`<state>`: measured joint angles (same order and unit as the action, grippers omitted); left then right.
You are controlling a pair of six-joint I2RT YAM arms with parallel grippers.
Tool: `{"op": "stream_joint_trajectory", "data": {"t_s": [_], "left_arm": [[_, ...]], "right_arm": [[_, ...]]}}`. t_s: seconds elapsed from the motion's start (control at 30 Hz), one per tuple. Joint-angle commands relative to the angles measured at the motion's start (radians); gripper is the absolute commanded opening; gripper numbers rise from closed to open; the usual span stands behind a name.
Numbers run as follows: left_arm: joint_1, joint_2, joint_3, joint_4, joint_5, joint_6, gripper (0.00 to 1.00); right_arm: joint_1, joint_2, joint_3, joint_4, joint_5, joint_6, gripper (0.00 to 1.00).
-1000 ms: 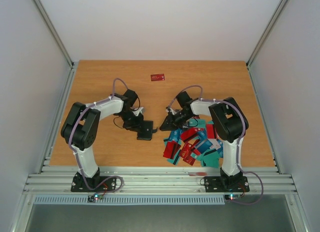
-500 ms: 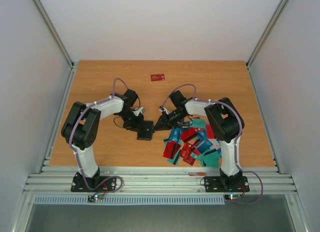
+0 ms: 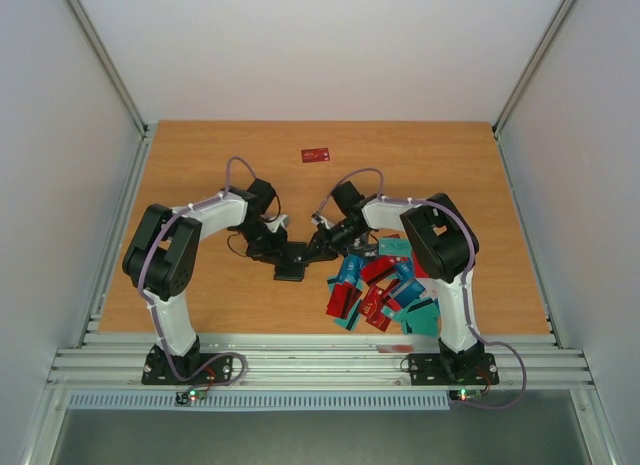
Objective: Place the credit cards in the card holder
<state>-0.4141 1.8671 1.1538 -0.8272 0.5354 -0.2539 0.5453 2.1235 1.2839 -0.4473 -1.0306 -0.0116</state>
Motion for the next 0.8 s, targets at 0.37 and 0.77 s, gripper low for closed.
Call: {"op": "stream_joint_trajectory", "data": {"t_s": [0.37,0.77], "left_arm": [[-0.015,0.053,-0.004,0.001,0.012,0.000,0.10],[-0.015,0.061,0.004,-0.008,0.016,0.006,0.10]], "right_arm": [[0.034,0.064,0.054,-0.010,-0.009,-0.002,0.11],[0.043,0.095,0.090,-0.023,-0.010,-0.005,0.10]]}}
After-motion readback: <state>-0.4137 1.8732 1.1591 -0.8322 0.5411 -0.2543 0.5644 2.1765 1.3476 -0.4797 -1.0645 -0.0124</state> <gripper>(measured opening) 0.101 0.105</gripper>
